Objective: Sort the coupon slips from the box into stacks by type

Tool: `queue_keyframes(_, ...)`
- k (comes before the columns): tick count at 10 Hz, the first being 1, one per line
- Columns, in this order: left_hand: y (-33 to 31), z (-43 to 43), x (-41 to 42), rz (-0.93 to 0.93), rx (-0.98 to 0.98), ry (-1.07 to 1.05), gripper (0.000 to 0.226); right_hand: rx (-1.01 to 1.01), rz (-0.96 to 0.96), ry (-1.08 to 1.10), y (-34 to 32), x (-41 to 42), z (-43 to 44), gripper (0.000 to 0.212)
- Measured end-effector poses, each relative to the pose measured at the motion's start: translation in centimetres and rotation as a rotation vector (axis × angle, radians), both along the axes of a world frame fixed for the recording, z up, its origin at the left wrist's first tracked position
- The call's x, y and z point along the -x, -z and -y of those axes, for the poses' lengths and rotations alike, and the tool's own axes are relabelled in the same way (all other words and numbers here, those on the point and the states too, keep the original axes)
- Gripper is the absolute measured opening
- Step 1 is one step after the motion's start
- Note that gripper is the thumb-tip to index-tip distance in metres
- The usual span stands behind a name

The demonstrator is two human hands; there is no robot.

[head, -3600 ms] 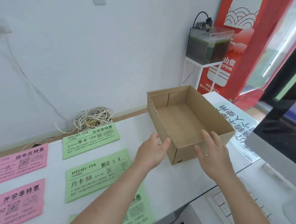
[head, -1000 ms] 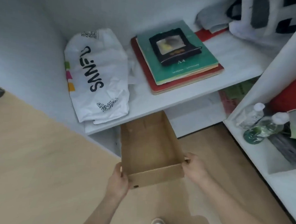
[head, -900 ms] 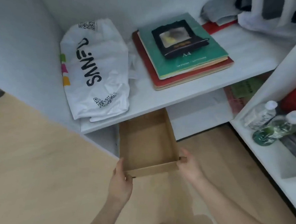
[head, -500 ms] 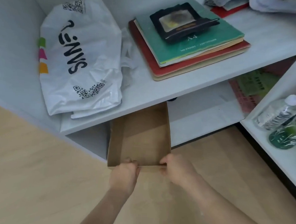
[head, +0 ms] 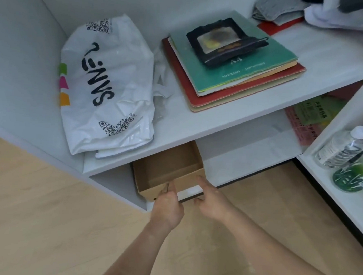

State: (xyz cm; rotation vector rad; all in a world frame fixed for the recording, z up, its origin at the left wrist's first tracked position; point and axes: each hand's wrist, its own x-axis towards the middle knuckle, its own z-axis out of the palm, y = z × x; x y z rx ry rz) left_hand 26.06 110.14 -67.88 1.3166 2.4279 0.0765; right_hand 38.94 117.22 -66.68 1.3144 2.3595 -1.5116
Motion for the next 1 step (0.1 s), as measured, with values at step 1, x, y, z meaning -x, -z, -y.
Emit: queue_keyframes(1, -2.48, 1.36, -1.35, 0.184, -0.035, 0.012, 0.064, 0.029, -0.03, 0.111, -2.83, -2.12, 0.81, 0.063)
